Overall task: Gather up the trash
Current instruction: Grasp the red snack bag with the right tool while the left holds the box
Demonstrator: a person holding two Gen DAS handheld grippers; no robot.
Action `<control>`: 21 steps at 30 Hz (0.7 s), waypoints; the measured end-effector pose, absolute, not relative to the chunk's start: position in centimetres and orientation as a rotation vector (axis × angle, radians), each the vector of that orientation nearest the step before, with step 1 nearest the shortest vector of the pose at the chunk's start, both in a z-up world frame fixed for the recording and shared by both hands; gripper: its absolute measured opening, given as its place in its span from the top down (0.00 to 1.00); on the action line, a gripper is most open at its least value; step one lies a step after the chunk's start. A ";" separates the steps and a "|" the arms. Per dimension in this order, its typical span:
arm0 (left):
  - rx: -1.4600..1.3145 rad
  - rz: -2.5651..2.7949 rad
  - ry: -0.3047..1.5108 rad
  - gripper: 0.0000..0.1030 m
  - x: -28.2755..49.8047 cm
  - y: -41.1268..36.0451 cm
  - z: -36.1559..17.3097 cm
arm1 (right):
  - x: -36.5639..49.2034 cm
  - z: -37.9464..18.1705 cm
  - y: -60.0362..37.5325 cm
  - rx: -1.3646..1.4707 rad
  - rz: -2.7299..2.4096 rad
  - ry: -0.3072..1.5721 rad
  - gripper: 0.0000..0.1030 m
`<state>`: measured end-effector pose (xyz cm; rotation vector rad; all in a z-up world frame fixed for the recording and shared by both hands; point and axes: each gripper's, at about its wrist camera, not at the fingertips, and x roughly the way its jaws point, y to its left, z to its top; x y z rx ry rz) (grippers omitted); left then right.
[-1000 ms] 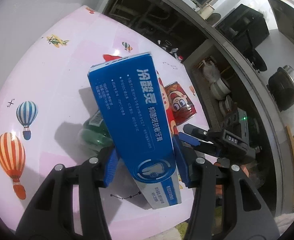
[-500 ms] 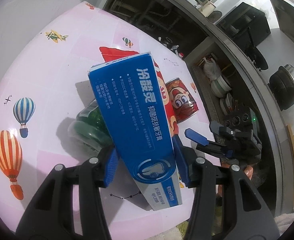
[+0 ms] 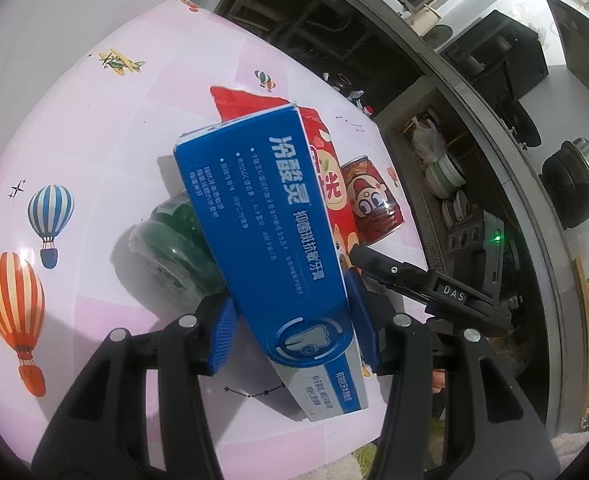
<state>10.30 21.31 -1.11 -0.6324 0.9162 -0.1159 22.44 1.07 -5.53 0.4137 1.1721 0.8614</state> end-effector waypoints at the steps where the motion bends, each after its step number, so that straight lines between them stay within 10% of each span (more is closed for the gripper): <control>1: -0.637 -0.115 0.917 0.53 10.3 21.4 -1.1 | 22.6 -5.7 1.3 0.425 0.875 1.179 0.40; 14: -0.655 -0.113 0.920 0.53 10.3 21.2 -1.3 | 23.4 -6.2 0.1 0.684 1.142 1.162 0.40; 21: -0.653 -0.113 0.918 0.53 10.2 20.8 -1.4 | 22.8 -6.0 -0.2 0.722 1.178 1.154 0.57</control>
